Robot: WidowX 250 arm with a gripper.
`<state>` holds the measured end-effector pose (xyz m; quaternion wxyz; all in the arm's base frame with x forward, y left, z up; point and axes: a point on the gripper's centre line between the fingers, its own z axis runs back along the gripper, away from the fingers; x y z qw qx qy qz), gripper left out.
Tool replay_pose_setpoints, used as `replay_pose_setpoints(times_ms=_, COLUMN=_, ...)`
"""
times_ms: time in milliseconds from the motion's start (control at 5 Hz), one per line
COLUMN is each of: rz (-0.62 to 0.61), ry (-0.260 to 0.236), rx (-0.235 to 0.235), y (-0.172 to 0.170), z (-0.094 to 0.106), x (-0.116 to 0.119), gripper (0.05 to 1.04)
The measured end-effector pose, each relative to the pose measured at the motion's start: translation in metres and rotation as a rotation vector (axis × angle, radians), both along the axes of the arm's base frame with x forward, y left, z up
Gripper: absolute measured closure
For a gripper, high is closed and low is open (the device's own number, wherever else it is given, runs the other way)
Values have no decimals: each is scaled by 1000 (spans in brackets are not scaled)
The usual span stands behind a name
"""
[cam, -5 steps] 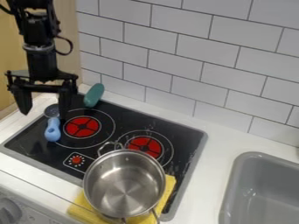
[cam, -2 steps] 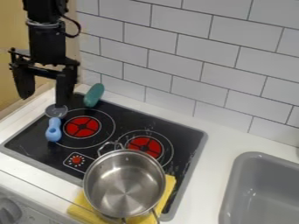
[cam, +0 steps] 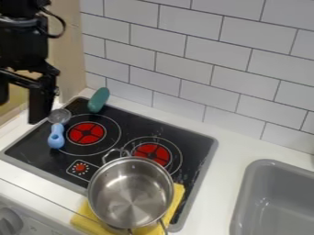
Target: Put the spatula on the left burner
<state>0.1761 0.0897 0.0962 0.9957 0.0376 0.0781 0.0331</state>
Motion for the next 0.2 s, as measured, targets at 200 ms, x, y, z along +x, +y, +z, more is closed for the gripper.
replay_pose_setpoints(times_ms=200, rz=21, ry=-71, rx=19, y=-14, z=22, x=-21, gripper=83)
